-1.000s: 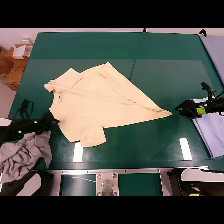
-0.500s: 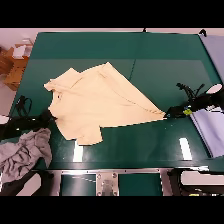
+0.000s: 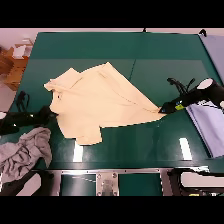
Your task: Fold the shirts.
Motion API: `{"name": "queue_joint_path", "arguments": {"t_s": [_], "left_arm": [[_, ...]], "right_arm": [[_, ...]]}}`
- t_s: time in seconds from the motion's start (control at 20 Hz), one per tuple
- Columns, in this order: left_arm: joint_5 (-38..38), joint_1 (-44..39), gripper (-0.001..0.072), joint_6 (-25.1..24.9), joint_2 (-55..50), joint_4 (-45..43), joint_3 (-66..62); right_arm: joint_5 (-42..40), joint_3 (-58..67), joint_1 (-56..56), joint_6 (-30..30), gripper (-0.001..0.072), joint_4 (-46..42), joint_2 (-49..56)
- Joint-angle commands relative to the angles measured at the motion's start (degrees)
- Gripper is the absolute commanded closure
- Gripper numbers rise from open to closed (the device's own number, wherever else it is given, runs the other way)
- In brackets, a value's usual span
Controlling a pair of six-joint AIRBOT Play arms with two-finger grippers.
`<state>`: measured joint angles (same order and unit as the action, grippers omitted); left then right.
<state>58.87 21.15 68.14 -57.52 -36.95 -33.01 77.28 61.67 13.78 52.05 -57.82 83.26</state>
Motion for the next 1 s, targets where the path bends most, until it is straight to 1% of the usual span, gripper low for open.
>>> {"name": "queue_joint_path", "arguments": {"t_s": [0.0, 0.05, 0.1, 0.2, 0.25, 0.3, 0.4, 0.5, 0.6, 0.7, 0.8, 0.9, 0.95], "left_arm": [[15.3, 0.0, 0.0685, -1.2, 0.1, 11.5, -12.7], [18.9, 0.0, 0.0685, -1.5, 0.1, 17.4, -18.8], [20.8, 0.0, 0.0684, -1.8, 0.1, 23.3, -25.1], [20.4, 0.0, 0.0684, -1.8, 0.1, 33.7, -40.1], [18.4, 0.0, 0.0684, -1.9, 0.1, 36.7, -48.9], [15.8, 0.0, 0.0684, -2.2, 0.1, 37.7, -57.2], [9.7, 0.0, 0.0684, -2.2, 0.1, 37.2, -74.2], [3.5, 0.0, 0.0684, -2.1, 0.1, 35.2, -88.6], [-0.5, 0.0, 0.0684, -2.0, 0.1, 33.4, -95.8], [-2.2, 0.0, 0.0684, -1.2, 1.0, 33.0, -96.3], [-1.2, 0.0, 0.0684, 2.4, 1.0, 31.1, -95.0], [-0.5, 0.0, 0.0684, 6.0, 1.0, 24.0, -92.4], [0.1, 0.0, 0.0684, 8.2, 1.0, 19.6, -90.5]], "right_arm": [[12.8, 8.9, 3.9, 0.0, 0.0695, 24.3, -2.0], [16.2, 13.0, 5.9, 0.5, 0.0694, 35.8, -3.3], [17.8, 17.2, 7.5, 1.5, 0.0694, 46.6, -4.7], [16.3, 26.6, 11.2, 2.4, 0.0694, 64.5, -7.8], [14.1, 31.5, 13.3, 3.8, 0.0694, 70.3, -9.4], [11.3, 36.0, 15.4, 5.1, 0.0693, 73.1, -10.9], [4.0, 44.1, 20.1, 7.2, 0.0693, 73.7, -14.1], [-2.1, 49.5, 24.8, 7.6, 0.0693, 73.7, -17.6], [-6.8, 51.7, 30.0, 7.5, 0.0693, 73.7, -21.4], [-9.8, 51.8, 36.2, 7.3, 0.0693, 73.4, -25.1], [-10.2, 51.8, 42.2, 7.4, 0.0693, 73.2, -27.5], [-10.2, 51.7, 45.0, 8.2, 0.0692, 72.6, -27.8], [-10.1, 51.7, 45.0, 10.2, 0.0692, 69.9, -27.7]]}}
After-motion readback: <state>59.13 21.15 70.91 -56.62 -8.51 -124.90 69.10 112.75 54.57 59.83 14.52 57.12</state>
